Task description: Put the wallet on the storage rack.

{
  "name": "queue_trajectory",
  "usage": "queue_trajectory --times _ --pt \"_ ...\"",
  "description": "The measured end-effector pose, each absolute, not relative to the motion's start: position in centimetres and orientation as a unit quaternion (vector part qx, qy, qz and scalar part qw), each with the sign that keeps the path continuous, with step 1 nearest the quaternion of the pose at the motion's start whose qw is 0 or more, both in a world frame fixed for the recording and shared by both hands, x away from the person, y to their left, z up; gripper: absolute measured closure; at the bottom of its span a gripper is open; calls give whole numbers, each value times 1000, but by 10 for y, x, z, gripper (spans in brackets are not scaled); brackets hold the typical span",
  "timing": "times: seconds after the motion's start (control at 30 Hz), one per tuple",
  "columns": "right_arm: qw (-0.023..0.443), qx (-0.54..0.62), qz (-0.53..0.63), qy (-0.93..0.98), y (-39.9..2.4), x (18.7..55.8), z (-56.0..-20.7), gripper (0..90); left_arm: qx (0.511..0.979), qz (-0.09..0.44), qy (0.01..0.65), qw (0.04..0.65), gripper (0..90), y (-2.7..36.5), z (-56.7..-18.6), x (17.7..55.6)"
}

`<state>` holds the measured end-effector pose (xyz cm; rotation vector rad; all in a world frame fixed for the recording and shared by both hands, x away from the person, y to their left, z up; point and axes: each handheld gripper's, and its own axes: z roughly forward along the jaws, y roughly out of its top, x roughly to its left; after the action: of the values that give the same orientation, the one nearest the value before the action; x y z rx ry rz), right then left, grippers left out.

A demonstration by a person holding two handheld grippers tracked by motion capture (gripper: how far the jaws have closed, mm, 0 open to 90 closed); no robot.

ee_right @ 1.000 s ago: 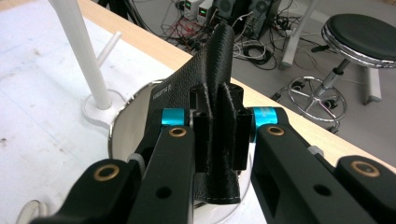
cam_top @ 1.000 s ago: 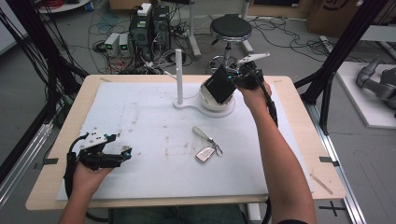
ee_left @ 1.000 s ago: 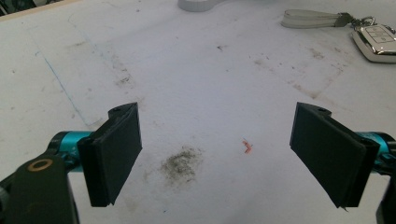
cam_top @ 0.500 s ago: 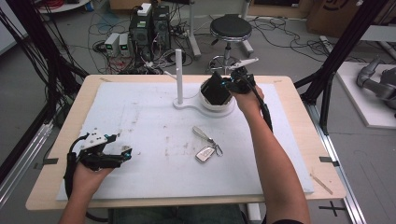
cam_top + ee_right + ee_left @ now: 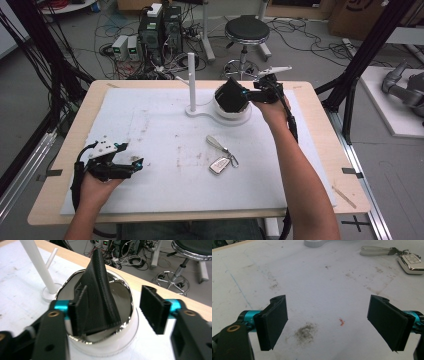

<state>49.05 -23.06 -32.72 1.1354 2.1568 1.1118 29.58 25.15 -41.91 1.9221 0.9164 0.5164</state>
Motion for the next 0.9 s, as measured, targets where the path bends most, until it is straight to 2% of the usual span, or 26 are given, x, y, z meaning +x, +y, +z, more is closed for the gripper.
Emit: queue_trajectory --times 0.13,0.23,0.3,0.4,0.47,0.9 --pt "218 412 406 786 -238 479 -320 341 782 207 365 462 166 246 -418 301" --pt "242 391 426 779 -242 465 -317 340 782 205 361 465 166 243 -418 304" --pt "232 395 428 779 -248 456 -316 304 783 203 357 467 166 242 -417 307" --pt "227 396 428 780 -251 450 -315 297 783 201 354 470 166 240 -417 310" --pt "237 388 440 774 -255 441 -318 297 781 201 353 474 166 238 -417 313" --pt "217 394 462 764 -281 393 -350 247 781 196 342 484 166 230 -416 325"
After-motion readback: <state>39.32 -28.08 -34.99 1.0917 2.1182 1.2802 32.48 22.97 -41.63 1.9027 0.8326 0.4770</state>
